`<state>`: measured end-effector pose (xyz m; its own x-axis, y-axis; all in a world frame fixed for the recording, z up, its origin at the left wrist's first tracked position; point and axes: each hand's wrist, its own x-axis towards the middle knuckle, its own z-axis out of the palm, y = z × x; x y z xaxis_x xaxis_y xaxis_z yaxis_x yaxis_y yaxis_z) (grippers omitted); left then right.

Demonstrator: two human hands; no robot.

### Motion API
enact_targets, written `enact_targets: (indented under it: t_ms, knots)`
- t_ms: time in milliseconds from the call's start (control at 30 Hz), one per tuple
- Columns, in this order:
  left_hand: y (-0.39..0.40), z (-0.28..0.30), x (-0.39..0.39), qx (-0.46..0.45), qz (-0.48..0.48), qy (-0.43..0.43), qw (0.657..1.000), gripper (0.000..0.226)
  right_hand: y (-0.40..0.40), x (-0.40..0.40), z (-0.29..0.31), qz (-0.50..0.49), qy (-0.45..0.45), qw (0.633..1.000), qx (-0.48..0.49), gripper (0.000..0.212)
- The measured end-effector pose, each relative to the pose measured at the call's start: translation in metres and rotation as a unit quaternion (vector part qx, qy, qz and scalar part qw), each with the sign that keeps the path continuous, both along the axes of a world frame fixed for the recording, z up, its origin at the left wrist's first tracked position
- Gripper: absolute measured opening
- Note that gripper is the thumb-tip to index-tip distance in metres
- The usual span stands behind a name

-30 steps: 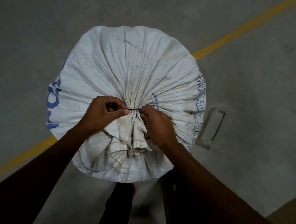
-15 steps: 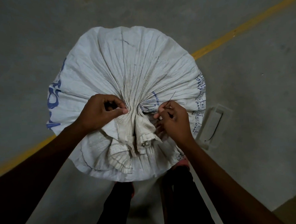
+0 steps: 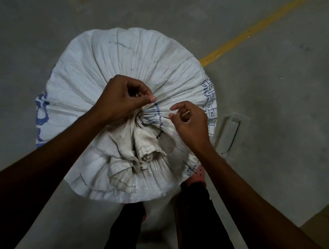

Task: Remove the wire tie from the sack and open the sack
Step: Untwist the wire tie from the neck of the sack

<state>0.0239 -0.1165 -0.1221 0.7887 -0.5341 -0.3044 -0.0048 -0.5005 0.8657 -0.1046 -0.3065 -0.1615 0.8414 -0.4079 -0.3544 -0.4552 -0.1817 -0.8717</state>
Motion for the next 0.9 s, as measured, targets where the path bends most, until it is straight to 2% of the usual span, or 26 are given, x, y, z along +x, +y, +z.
enact_targets:
  t_ms: [100, 167, 333, 400, 567, 633, 733, 900]
  knots:
    - [-0.033, 0.006, -0.001, -0.048, 0.001, 0.034, 0.998, 0.012, -0.001, 0.002, 0.001, 0.018, -0.02, 1.0, -0.002, 0.023]
    - [-0.051, 0.006, -0.005, -0.08, 0.01, 0.048, 0.996, 0.014, -0.003, 0.005, 0.003, 0.027, -0.012, 0.999, 0.032, 0.028]
    - [-0.088, 0.005, -0.008, -0.1, 0.037, 0.071, 0.992, 0.018, -0.011, 0.005, 0.008, 0.002, -0.021, 0.993, 0.12, 0.005]
    - [-0.1, 0.003, -0.01, -0.1, 0.037, 0.073, 0.992, 0.015, -0.017, 0.001, 0.003, -0.039, -0.015, 0.992, 0.121, 0.007]
    - [-0.129, -0.004, -0.012, -0.096, 0.038, 0.057, 0.993, 0.013, -0.058, -0.024, -0.01, -0.185, 0.015, 0.982, 0.018, 0.008]
    - [-0.144, -0.008, -0.015, -0.082, 0.016, 0.046, 0.995, 0.011, -0.081, -0.039, -0.011, -0.238, 0.022, 0.97, 0.041, 0.006]
    - [-0.169, -0.022, -0.026, -0.055, -0.041, 0.041, 0.997, 0.009, -0.109, -0.058, -0.014, -0.306, 0.009, 0.949, 0.074, 0.02]
    - [-0.217, -0.048, -0.053, -0.016, -0.11, 0.038, 0.993, 0.013, -0.156, -0.08, -0.013, -0.409, 0.0, 0.906, 0.106, 0.023]
